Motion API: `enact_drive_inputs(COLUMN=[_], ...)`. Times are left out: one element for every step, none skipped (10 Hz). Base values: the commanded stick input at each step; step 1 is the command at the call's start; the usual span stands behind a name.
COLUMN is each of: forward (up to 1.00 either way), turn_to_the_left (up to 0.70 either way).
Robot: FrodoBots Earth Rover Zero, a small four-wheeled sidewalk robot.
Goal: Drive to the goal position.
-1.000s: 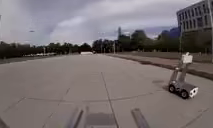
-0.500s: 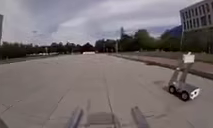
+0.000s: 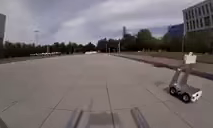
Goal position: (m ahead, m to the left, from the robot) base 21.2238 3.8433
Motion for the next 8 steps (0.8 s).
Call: enact_drive_inputs(forward=[1.0, 1.0, 1.0, 1.0, 1.0, 1.0, 1.0, 1.0], turn_to_the_left=[0.0, 0.0, 0.0, 0.0, 0.0, 0.0, 0.0, 0.0])
